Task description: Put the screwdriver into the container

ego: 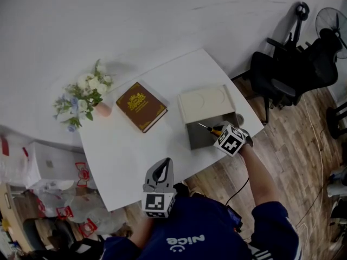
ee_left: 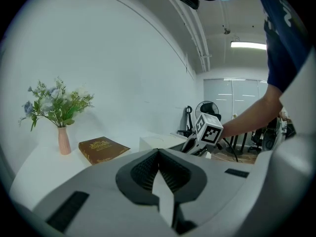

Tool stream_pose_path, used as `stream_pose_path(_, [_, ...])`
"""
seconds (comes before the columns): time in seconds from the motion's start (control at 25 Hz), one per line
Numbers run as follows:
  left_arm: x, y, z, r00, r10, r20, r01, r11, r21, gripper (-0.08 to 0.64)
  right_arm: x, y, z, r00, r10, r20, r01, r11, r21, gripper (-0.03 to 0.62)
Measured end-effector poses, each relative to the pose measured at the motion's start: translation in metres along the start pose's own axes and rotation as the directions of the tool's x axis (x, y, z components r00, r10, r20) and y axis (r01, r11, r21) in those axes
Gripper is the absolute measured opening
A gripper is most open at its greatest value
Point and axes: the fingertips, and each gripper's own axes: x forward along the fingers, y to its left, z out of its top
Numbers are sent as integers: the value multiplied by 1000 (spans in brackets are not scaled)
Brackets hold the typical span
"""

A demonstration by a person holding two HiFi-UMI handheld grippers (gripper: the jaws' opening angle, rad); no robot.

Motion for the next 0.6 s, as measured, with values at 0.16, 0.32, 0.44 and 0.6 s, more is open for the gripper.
stream_pose_path(0.16, [1, 8, -2, 1000, 20, -13, -20, 1000, -11, 17, 10, -1, -2, 999, 36, -30, -35, 999, 23, 92])
stream_pose_path(0.32, [0, 10, -5, 999, 31, -17, -31, 999, -8, 17, 17, 0, -4, 996, 68, -58, -65, 996, 53, 92])
stream_pose_path(0.44, [-1, 7, -4, 999, 30, -19, -30, 1000, -6, 17, 21, 0, -6, 995, 73, -74, -68, 996, 66, 92])
stream_pose_path(0.6, [-2, 8, -8, 999, 30, -27, -30, 999, -16, 17, 25, -3, -15, 993, 73, -96, -63, 992, 107, 92])
